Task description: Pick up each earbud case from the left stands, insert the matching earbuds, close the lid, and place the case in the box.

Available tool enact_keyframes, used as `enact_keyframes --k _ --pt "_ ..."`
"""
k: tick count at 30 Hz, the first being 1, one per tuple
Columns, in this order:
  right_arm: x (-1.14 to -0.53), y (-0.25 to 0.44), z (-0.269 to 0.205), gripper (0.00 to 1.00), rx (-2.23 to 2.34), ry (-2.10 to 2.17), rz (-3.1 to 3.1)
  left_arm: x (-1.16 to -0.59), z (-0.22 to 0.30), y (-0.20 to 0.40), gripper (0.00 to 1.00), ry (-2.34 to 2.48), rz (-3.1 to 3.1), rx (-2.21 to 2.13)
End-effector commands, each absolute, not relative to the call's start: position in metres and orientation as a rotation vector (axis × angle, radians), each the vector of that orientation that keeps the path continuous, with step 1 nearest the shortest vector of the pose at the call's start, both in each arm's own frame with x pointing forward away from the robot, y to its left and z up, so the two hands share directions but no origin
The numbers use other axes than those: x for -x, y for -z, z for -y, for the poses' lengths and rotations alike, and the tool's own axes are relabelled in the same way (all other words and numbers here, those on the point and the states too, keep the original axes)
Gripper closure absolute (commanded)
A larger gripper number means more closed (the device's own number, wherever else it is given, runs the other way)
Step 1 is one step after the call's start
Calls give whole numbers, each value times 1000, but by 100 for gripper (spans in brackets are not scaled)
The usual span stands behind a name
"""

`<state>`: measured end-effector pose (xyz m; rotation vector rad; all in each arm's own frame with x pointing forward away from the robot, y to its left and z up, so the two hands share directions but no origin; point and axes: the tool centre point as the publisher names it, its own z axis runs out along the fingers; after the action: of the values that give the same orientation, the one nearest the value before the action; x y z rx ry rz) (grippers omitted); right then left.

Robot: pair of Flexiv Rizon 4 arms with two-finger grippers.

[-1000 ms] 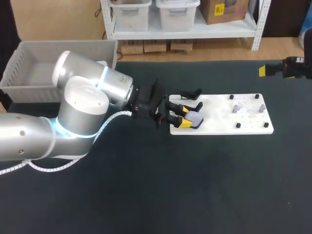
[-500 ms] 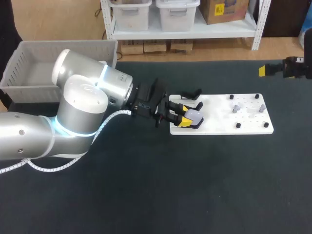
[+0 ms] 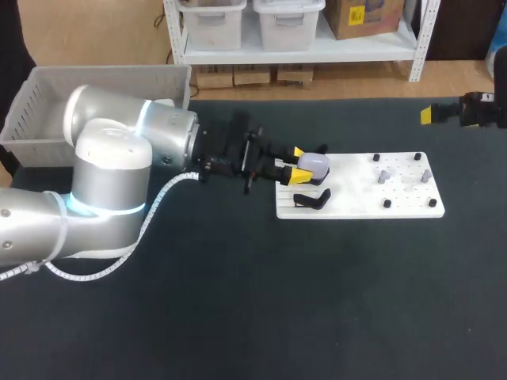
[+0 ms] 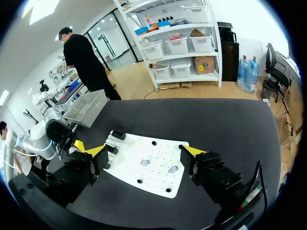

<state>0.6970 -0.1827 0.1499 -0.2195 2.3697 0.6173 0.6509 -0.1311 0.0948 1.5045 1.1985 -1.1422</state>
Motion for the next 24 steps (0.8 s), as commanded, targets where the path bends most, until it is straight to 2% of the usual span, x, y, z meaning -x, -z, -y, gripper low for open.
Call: enact_keyframes --k 1,24 --pt "-697 -149 183 0 221 -619 -2368 -648 136 -98 100 1156 -1176 -1462" --pt "-697 -149 183 0 221 -619 -2368 -642 143 -102 100 1261 -1126 -1362"
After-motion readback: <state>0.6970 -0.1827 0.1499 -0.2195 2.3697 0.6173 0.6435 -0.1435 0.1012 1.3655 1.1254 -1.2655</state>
